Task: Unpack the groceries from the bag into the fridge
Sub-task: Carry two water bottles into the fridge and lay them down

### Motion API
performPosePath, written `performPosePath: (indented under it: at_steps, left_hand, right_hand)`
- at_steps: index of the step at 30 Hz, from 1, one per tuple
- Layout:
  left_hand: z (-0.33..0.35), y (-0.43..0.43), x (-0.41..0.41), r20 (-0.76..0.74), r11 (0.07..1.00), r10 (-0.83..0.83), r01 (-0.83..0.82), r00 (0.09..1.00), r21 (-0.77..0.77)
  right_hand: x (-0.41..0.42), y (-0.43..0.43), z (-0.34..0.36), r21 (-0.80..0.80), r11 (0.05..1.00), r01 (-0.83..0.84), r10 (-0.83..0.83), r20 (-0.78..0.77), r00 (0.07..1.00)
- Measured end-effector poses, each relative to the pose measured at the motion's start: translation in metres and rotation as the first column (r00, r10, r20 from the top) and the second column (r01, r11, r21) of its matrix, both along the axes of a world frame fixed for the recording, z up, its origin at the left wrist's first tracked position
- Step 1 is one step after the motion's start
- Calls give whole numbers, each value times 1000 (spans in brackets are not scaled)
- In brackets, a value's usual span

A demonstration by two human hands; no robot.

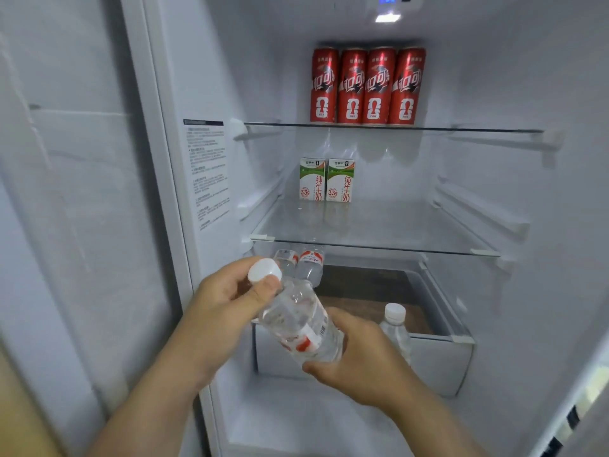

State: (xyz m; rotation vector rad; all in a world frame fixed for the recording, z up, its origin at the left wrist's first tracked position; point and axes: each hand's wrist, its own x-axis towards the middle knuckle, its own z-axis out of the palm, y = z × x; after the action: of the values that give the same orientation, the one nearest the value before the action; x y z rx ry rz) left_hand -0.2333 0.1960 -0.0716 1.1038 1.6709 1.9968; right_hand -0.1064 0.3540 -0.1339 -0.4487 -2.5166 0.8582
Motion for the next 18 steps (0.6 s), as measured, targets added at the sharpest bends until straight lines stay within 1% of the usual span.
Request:
performPosePath:
  at_steps: [3,5,7,9,11,12,15,16,18]
  left_hand:
    - [6,-12,0,189,989,-26,53,982,-137]
    - [7,-14,4,306,978,-11,74,952,-195]
    - [4,-13,8,348,973,27,55,937,-223]
    - [-2,-11,10,352,976,65,13,934,-215]
    - [-8,-9,12,353,982,83,-16,932,-188]
    - [-12,-6,14,354,986,89,-31,931,-167]
    - [-23,2,16,374,997,64,-44,925,-63]
    - [-26,4,16,370,998,58,-49,927,-33]
    - [-36,10,14,346,998,57,-62,937,5]
  right_hand:
    - [-7,10,-2,157,986,55,-53,-21,998]
    - [-14,14,-7,238,970,56,-42,-62,997]
    - [-20,16,-10,266,963,40,-11,-108,994]
    - [-25,18,-13,249,968,12,29,-162,986]
    - [-31,22,-16,177,984,-7,46,-220,974]
    - [-33,25,-19,117,993,-4,33,-251,968]
    - [-38,26,-23,-115,993,14,-50,-312,949]
    - [-39,24,-23,-219,976,-5,-70,-332,941]
    - [-45,20,-24,-447,891,-85,-107,-386,916]
